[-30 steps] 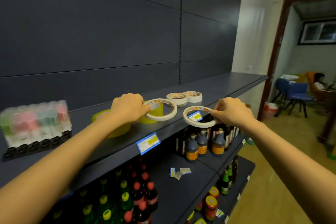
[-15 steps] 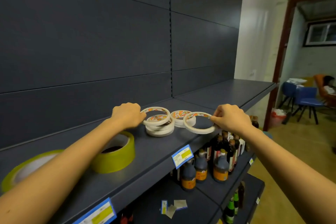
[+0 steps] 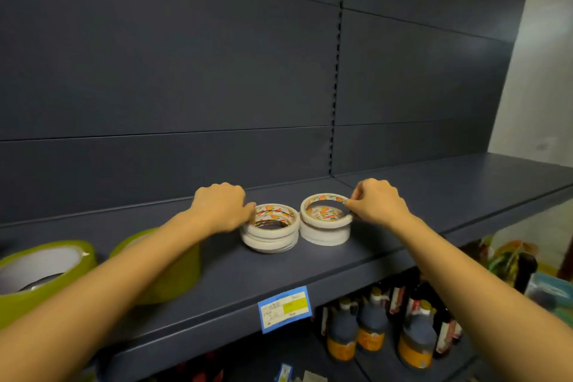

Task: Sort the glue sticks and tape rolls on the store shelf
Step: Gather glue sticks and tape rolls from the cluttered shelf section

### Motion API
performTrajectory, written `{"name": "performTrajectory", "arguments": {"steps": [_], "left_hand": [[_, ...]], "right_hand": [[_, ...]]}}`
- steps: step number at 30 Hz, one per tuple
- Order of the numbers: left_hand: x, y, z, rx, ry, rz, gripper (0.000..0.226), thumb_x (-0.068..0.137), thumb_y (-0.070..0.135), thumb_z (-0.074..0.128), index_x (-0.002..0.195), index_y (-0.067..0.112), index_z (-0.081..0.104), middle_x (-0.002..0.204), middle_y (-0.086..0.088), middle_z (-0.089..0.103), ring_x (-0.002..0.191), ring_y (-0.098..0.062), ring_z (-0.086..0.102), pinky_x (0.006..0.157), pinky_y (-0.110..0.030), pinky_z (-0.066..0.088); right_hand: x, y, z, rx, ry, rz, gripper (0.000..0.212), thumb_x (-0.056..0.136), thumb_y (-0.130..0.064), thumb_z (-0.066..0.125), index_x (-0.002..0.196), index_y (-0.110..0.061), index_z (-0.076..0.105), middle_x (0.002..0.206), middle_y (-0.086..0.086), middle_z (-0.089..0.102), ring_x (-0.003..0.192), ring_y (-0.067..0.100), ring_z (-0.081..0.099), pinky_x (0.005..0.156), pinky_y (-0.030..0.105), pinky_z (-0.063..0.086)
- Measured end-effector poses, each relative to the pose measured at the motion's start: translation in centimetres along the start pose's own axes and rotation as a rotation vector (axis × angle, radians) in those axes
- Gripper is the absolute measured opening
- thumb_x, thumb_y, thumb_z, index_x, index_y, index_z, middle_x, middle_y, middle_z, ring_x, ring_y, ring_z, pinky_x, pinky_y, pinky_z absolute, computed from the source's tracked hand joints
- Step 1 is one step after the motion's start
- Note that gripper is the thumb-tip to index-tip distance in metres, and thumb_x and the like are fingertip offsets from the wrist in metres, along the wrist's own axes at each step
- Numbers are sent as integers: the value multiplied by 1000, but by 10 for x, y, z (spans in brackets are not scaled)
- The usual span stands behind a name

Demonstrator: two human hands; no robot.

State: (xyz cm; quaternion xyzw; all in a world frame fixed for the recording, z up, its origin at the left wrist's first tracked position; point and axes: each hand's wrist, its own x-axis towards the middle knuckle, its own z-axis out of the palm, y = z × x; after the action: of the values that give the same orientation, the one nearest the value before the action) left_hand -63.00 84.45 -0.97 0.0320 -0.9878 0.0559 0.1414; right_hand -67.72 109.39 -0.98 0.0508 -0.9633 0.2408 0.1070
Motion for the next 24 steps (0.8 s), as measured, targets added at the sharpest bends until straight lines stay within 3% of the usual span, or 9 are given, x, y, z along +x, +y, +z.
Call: {"name": "performTrajectory", "arguments": {"steps": [3, 5, 8, 10, 13, 18, 24], "left_hand": [[-14, 2, -8, 60, 167, -96, 40, 96, 42, 35, 96, 14, 63, 94, -7, 67, 83, -26, 61, 66, -30, 40], [-25, -3, -14, 94, 270, -132, 36, 97, 39, 34, 96, 14, 60, 97, -8, 67, 87, -28, 62, 65, -30, 39], [-47, -15, -23, 124, 383, -189, 31, 96, 35, 36, 93, 13, 57, 95, -6, 66, 87, -27, 61, 61, -29, 35], [-65, -27, -29, 146, 425, -239, 29, 95, 34, 38, 92, 12, 58, 95, -4, 65, 88, -25, 59, 61, -29, 33], [-99, -46, -37, 168, 447, -345, 27, 94, 32, 42, 93, 10, 58, 96, -7, 65, 93, -28, 58, 64, -32, 34], [-186, -85, -50, 155, 396, -565, 25, 92, 33, 46, 92, 11, 59, 97, -10, 68, 93, -32, 60, 67, -34, 42], [-309, -123, -67, 279, 350, -829, 25, 91, 36, 48, 91, 13, 59, 98, -6, 67, 95, -27, 59, 69, -33, 43]], "right_hand": [[16, 4, 6, -121, -116, -62, 34, 85, -38, 64, 97, -6, 68, 101, 11, 68, 93, 27, 62, 75, 35, 51], [21, 1, 5, -176, -79, -116, 36, 86, -42, 61, 103, -10, 65, 109, 9, 66, 97, 28, 60, 75, 34, 47], [25, -18, 1, -90, -22, -309, 36, 89, -44, 56, 114, -18, 59, 117, 4, 60, 106, 27, 57, 83, 36, 46], [20, -42, 5, -6, -52, -484, 30, 90, -39, 55, 114, -21, 58, 108, 0, 58, 103, 24, 57, 81, 35, 46], [-2, -84, 19, 109, -115, -699, 22, 89, -33, 56, 109, -25, 59, 97, -7, 57, 97, 20, 57, 80, 32, 44], [-59, -158, 50, 161, -276, -1014, 24, 88, -31, 58, 111, -24, 60, 109, -6, 62, 101, 19, 59, 85, 34, 48], [-139, -239, 78, 226, -399, -1249, 23, 89, -31, 55, 110, -26, 61, 114, -4, 63, 107, 23, 58, 91, 39, 49]]}}
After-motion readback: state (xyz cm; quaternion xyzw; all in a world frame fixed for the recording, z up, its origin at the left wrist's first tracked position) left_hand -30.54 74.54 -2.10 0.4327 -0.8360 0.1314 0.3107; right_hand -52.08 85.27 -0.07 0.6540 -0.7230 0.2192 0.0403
